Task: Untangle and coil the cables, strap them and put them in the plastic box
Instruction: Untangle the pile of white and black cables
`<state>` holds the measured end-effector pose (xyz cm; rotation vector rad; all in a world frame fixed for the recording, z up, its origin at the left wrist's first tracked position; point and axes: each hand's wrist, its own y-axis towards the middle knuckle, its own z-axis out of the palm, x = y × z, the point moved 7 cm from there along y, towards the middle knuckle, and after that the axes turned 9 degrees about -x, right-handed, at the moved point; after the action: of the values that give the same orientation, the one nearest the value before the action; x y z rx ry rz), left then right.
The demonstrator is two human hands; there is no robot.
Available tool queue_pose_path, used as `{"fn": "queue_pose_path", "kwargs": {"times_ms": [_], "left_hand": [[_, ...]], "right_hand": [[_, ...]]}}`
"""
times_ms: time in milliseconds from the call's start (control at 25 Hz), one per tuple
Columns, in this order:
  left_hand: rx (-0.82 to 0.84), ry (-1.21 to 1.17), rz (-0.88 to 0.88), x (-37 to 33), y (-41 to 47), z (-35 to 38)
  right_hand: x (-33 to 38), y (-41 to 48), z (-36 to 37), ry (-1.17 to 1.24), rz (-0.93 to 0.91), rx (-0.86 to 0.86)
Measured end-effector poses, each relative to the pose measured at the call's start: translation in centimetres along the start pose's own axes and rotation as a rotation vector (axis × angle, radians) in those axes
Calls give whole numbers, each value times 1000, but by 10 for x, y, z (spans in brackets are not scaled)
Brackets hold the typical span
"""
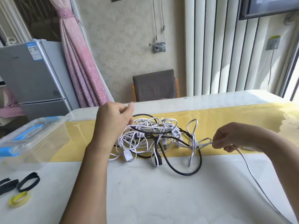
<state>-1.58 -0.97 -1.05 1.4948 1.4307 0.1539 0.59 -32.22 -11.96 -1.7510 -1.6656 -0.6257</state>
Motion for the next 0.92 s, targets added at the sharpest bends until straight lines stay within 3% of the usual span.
{"fn": "queue_pose_path", "kwargs": {"times_ms": [80, 160, 240, 360, 480, 640, 760, 840, 920], "left_hand": [[29, -69, 95, -27, 5, 22], [284, -25, 141, -43, 8, 73], [626, 200, 124, -43, 4, 126], [1098, 674, -50, -27, -17, 162], [1379, 897, -18, -32, -34, 177], [1373, 923, 105, -37, -45, 198], [1108, 736, 117, -26, -33, 202], [776, 401, -124, -12, -4, 182], [387, -180, -501, 2, 27, 147]], "right_hand": [[6, 3, 1, 0, -52, -36], [17, 1, 8, 121, -87, -31], [28, -2, 22, 159, -99, 19], [38, -6, 40, -4, -129, 66], [45, -9, 46, -137, -177, 55], [49, -15, 64, -244, -240, 150], [51, -7, 69, -323, -266, 42], [55, -2, 63, -341, -256, -131], [66, -3, 40, -271, -291, -405]]}}
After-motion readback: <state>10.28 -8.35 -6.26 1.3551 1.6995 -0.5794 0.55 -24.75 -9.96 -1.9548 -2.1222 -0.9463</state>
